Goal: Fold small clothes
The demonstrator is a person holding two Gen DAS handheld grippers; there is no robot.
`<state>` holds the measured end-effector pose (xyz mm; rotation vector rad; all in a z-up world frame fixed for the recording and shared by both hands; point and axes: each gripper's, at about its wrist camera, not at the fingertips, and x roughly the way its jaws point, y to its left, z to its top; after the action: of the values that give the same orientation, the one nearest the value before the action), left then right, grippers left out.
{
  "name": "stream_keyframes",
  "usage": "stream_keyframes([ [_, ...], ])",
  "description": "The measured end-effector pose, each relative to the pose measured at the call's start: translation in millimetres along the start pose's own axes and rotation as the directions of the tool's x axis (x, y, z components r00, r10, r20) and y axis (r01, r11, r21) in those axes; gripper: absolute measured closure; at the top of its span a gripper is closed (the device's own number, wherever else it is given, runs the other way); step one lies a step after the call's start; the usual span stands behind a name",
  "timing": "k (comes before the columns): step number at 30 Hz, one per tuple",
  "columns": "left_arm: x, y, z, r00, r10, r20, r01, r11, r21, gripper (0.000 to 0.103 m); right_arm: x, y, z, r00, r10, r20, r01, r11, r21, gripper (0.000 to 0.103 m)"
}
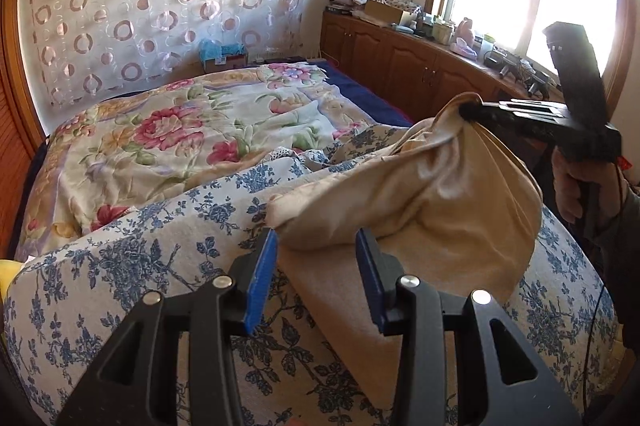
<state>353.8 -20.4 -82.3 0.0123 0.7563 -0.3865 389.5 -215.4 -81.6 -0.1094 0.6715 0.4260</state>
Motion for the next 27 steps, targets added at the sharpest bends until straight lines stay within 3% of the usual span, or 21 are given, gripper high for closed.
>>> stream_keyframes([
  [6,2.3,0.8,-1.4,1.000,0.000,-0.011,-0.001,1.000,-0.005,0.063,10.4,-24.5,13.9,0.996,-0.084,0.003,0.083,0.991,0.106,0.099],
  [8,4.1,1.0,-2.2,1.000,0.000,-0.016,-0.001,1.000,-0.005,0.063,11.3,-26.2,14.3,0.996,-0.090,-0.008,0.090,0.990,0.113,0.081],
  [9,5.3,0.8,-2.9,1.000,-0.001,-0.019,0.001,1.000,-0.007,0.063,11.7,-26.1,14.5,0.995,-0.102,-0.012,0.103,0.989,0.111,0.062],
  [10,6.6,1.3,-2.8,1.000,-0.002,-0.023,0.002,1.000,-0.008,0.063,10.3,-26.1,13.4,0.994,-0.113,-0.008,0.113,0.988,0.109,0.051],
  [14,14.2,1.3,-5.5,0.999,-0.005,-0.045,0.005,1.000,-0.014,0.063,0.1,-28.4,8.1,0.992,-0.126,-0.006,0.126,0.985,0.122,0.048],
  [19,30.3,2.1,-11.4,0.995,-0.010,-0.098,0.008,1.000,-0.021,0.063,-16.3,-24.2,-8.1,0.998,-0.057,-0.007,0.057,0.989,0.139,0.027],
  [23,40.3,2.1,-14.5,0.992,-0.017,-0.123,0.013,0.999,-0.034,0.063,-11.1,-14.7,-20.5,0.998,0.000,-0.062,0.007,0.992,0.126,0.026],
  [27,42.0,3.1,-13.4,0.993,-0.021,-0.120,0.016,0.999,-0.043,0.062,4.7,-11.6,-33.4,0.992,0.002,-0.128,0.014,0.992,0.125,0.026],
])
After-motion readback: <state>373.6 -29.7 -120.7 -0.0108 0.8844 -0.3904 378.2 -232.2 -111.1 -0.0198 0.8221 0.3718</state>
